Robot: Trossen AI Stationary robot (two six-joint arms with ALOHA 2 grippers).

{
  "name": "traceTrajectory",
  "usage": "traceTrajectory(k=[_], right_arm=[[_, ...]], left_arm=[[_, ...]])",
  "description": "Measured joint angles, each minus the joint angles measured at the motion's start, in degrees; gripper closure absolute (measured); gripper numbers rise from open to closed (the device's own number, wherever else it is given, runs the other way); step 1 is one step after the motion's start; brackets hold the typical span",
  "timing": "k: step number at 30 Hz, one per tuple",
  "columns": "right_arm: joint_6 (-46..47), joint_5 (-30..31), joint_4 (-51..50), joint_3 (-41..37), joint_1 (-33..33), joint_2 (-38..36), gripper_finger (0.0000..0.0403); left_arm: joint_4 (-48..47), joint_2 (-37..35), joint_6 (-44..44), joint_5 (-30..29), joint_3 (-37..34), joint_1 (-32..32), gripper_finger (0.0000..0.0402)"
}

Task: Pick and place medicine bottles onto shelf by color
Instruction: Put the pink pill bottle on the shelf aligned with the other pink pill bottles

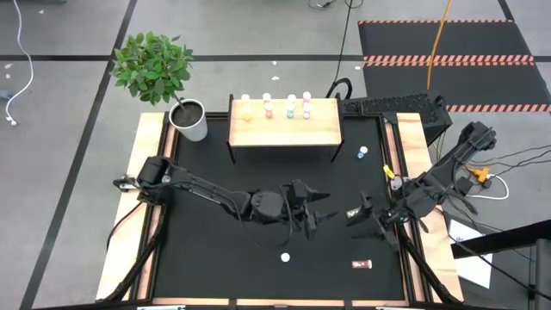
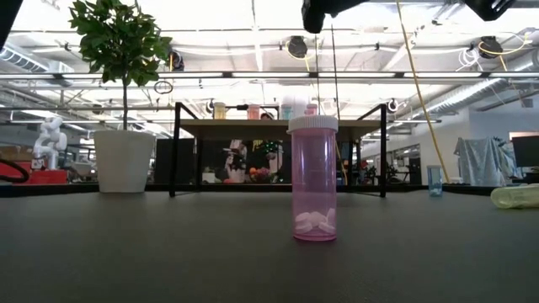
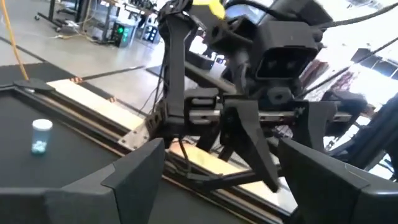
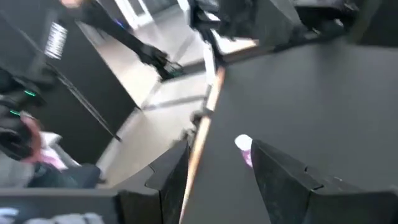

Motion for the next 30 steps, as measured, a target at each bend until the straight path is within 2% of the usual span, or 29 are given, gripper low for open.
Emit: traceTrajectory(k=[5,8,13,18,24,30], right_arm=[[-0.59,-0.11,11.63,-5.36,1.28,0.04,0.0234],[-0.55,-0.08,14.38,-6.88,2.21,-0.09,0.0234],[-0.67,-0.08,14.50,-6.90,2.60,-0.08,0.0234],[-1.97,-0.02,14.01,-6.90,2.53,-0.09,0.0234],[-3.08,0.21,13.20,-6.90,2.49,-0.10,0.0234],[-4.77,0.29,10.11,-6.90,2.42,-2.16,0.0234]], left_arm=[[1.40,1.48,-0.24,-1.26,0.33,-0.94,0.0092],[1.27,1.40,-0.12,-2.32,0.33,-1.22,0.0092],[1.67,1.39,0.45,-2.38,0.33,-1.49,0.0092],[-4.07,1.37,-0.02,-2.46,0.33,-1.43,0.0092],[-10.57,1.37,-5.36,-3.37,0.33,-0.83,0.0092],[-10.71,1.37,-8.85,-3.43,0.33,-0.34,0.0092]])
